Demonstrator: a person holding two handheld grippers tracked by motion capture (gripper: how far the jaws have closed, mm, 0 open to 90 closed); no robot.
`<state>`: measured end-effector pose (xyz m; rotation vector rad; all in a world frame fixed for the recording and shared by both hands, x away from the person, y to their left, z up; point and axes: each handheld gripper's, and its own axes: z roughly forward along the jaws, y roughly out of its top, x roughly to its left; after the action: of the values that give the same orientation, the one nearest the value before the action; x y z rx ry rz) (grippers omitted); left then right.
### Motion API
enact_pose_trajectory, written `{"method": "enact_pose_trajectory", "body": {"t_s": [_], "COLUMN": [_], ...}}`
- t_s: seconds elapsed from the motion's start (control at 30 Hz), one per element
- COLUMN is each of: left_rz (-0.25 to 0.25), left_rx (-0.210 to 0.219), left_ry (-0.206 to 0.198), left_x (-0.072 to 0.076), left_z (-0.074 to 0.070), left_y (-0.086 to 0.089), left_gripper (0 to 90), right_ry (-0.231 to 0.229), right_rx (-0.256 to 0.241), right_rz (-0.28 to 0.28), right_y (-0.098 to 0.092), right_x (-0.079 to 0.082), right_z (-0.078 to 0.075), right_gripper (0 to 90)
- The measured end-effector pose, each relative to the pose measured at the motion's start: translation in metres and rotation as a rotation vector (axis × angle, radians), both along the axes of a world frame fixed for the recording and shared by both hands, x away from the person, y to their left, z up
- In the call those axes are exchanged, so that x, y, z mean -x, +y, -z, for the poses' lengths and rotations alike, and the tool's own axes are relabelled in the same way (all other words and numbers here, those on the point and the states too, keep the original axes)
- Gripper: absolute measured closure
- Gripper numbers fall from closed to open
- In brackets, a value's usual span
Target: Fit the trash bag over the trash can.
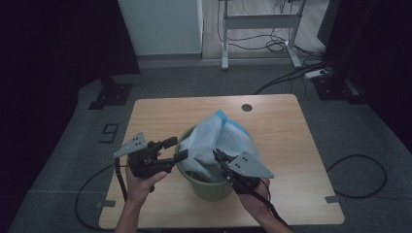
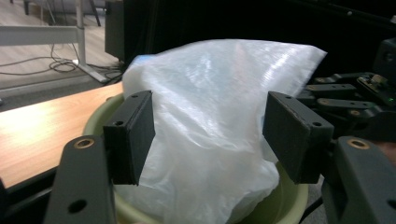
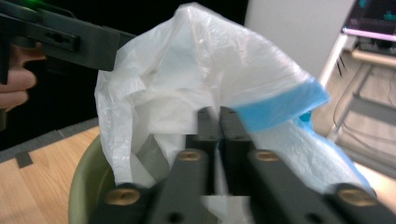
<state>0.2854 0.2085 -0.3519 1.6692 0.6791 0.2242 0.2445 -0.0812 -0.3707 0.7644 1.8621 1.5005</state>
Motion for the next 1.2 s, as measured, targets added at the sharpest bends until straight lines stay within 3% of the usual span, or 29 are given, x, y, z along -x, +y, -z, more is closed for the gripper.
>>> {"method": "enact_pose_trajectory", "body": {"t_s": [0.1, 0.17, 0.2, 0.33, 0.53, 0.6, 0.7, 0.8, 0.9, 0.93, 0.97, 1.0, 1.03, 1.13, 1.2], "left_rz": [-0.009, -0.019, -0.028, -0.027, 0.062, 0.102, 0.125, 0.14, 0.155, 0.171, 0.171, 0.171, 0.174, 0.18, 0.17], "left_rx": [0.024, 0.045, 0.046, 0.028, -0.021, -0.065, -0.084, -0.121, -0.155, -0.168, -0.168, -0.178, -0.183, -0.176, -0.155], "left_ry": [0.0, 0.005, 0.009, 0.02, 0.036, 0.051, 0.06, 0.062, 0.057, 0.054, 0.054, 0.056, 0.053, 0.042, 0.028], "left_x": [0.0, -0.001, -0.001, -0.004, -0.007, -0.008, -0.008, -0.008, -0.008, -0.007, -0.007, -0.007, -0.006, -0.005, -0.004], "left_z": [-0.001, -0.002, -0.003, -0.005, -0.005, -0.002, 0.001, 0.005, 0.008, 0.01, 0.01, 0.01, 0.011, 0.012, 0.012], "left_y": [0.006, 0.012, 0.013, 0.008, -0.017, -0.029, -0.036, -0.044, -0.048, -0.05, -0.05, -0.05, -0.051, -0.049, -0.046], "left_gripper": [33.9, 34.7, 34.7, 34.6, 29.9, 25.0, 23.1, 28.9, 49.0, 62.7, 69.6, 69.6, 76.8, 89.5, 90.0], "right_ry": [-0.04, -0.073, -0.073, -0.07, -0.061, -0.057, -0.055, -0.055, -0.062, -0.062, -0.062, -0.06, -0.058, -0.053, -0.05], "right_rx": [0.001, -0.007, -0.007, -0.027, -0.021, -0.027, -0.031, -0.026, -0.014, -0.012, -0.012, -0.013, -0.012, -0.015, -0.017], "right_rz": [-0.039, -0.112, -0.112, -0.229, -0.273, -0.274, -0.273, -0.274, -0.278, -0.277, -0.277, -0.277, -0.276, -0.274, -0.273], "right_y": [-0.004, -0.013, -0.013, -0.024, -0.027, -0.029, -0.03, -0.03, -0.03, -0.031, -0.031, -0.031, -0.031, -0.033, -0.034], "right_x": [0.008, 0.025, 0.025, 0.051, 0.069, 0.071, 0.07, 0.07, 0.071, 0.072, 0.072, 0.072, 0.071, 0.071, 0.071], "right_z": [0.001, 0.003, 0.003, 0.014, 0.027, 0.03, 0.03, 0.03, 0.03, 0.031, 0.031, 0.031, 0.031, 0.031, 0.032], "right_gripper": [89.2, 89.2, 89.2, 89.2, 89.2, 89.2, 89.2, 89.2, 89.2, 89.2, 89.2, 89.2, 89.2, 89.2, 89.2]}}
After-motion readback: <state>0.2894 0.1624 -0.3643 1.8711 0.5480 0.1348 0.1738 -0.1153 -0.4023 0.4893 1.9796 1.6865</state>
